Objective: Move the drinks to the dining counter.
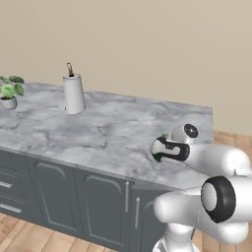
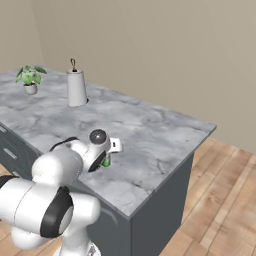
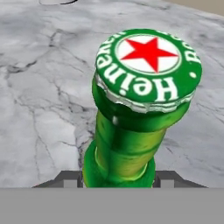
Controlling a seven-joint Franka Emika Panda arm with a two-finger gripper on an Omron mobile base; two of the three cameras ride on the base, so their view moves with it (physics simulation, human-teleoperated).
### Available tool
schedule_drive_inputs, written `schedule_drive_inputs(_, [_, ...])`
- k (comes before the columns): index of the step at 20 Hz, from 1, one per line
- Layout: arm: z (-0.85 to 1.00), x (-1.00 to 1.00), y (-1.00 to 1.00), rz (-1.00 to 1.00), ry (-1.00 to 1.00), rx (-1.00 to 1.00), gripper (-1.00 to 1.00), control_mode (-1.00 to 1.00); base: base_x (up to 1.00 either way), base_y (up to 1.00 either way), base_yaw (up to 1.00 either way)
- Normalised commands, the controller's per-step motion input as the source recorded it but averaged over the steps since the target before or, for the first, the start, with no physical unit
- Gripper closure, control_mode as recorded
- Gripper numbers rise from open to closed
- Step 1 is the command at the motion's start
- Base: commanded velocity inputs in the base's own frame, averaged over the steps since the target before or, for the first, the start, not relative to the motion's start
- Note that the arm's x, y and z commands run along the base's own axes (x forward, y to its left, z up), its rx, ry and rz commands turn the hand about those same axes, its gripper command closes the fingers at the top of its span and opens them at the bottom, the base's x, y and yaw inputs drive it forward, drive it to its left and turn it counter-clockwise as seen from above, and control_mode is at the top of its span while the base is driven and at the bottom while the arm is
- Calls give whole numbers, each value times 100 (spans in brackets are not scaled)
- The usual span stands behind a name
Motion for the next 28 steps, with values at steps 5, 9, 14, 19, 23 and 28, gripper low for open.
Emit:
schedule_drive_inputs(5, [-28, 14, 0, 0, 0, 0, 100, -100, 0, 0, 0])
schedule_drive_inputs(9, [-26, 11, 0, 0, 0, 0, 100, -100, 0, 0, 0])
schedule_drive_inputs(14, [-23, 13, 0, 0, 0, 0, 100, -100, 0, 0, 0])
schedule_drive_inputs(19, [-27, 9, 0, 0, 0, 0, 100, -100, 0, 0, 0])
schedule_drive_inputs(23, [-26, 1, 0, 0, 0, 0, 100, -100, 0, 0, 0])
schedule_drive_inputs(28, [-23, 0, 0, 0, 0, 0, 100, -100, 0, 0, 0])
